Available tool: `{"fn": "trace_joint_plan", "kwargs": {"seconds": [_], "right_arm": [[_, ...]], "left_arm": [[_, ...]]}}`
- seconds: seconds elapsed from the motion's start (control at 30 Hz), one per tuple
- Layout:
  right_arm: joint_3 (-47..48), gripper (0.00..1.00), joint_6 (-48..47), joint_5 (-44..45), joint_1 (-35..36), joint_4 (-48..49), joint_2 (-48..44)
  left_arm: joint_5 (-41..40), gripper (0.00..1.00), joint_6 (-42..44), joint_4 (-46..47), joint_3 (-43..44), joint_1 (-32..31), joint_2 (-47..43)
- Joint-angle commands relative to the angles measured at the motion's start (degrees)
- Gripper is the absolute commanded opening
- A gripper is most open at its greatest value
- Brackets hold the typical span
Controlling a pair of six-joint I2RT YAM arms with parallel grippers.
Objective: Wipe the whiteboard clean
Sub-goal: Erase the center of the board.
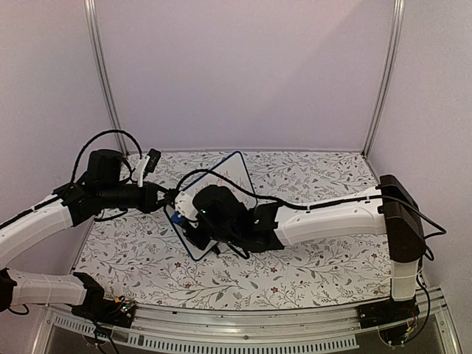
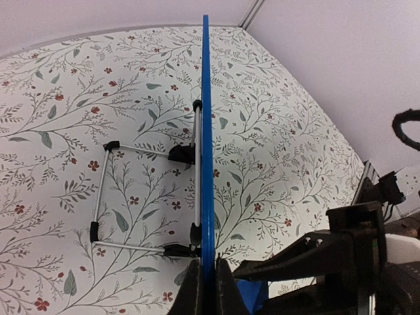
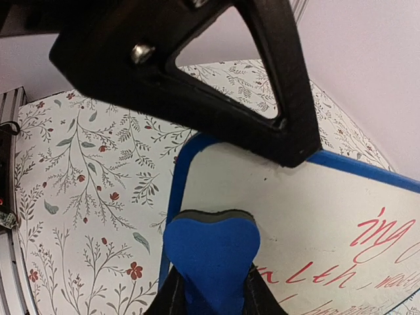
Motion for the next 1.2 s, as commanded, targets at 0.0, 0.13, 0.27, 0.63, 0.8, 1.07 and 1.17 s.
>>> {"fn": "trace_joint_plan", "kwargs": {"seconds": [0.0,0.13,0.27,0.63,0.8,1.07,1.17], "right_arm": [[-3.23,0.15,1.02,1.33,0.23,-0.47,1.08],[-4.48,0.15,1.41,1.75,0.22,-0.43,0.86],[-3.35,0.15,1.73,1.27,-0.06,-0.02,0.93],[-4.20,0.15,2.26,-2.40,-4.85,1.26,-6.40],[-9.34,0.15,1.95,-2.86,-9.27,2.37,-10.51],[-7.17,0.15,0.03,-5.51,-14.71,3.74,-10.54],[-4.90,0.15,-0.50,-7.21,-14.65,3.08,-8.27]], "left_arm": [[2.30,0.00,0.52,0.29,-0.13,-0.77,0.65],[2.28,0.00,0.51,0.30,-0.13,-0.80,0.62],[2.34,0.00,0.52,0.25,-0.13,-0.75,0.69],[1.81,0.00,0.53,0.20,-0.30,-0.74,0.00],[2.21,0.01,0.46,0.45,-0.22,-0.81,0.03],[2.47,0.00,0.44,0.51,-0.22,-0.79,0.17],[2.31,0.00,0.44,0.42,-0.29,-0.77,0.00]]}}
